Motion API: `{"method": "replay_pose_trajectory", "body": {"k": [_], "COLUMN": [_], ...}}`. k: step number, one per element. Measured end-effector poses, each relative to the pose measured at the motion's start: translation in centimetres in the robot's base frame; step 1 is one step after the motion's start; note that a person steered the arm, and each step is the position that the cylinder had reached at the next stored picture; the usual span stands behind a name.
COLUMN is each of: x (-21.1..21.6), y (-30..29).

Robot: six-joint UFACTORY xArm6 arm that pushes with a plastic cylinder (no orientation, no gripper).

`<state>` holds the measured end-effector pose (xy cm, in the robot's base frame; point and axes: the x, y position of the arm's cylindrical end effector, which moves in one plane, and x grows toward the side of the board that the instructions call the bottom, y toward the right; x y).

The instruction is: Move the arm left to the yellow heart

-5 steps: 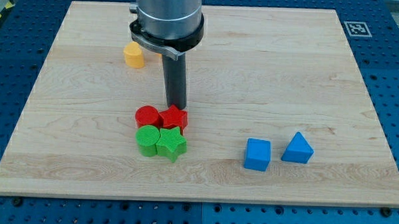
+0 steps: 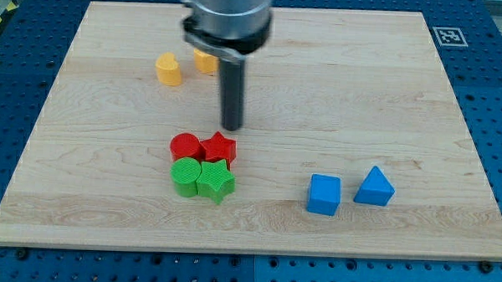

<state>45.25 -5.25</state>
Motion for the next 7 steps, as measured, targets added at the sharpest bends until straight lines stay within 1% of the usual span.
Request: {"method": "replay_pose_trajectory", "body": {"k": [2, 5, 7], "x": [-3.6, -3.9, -8.3], "y": [-8.9, -10.4, -13.0]}}
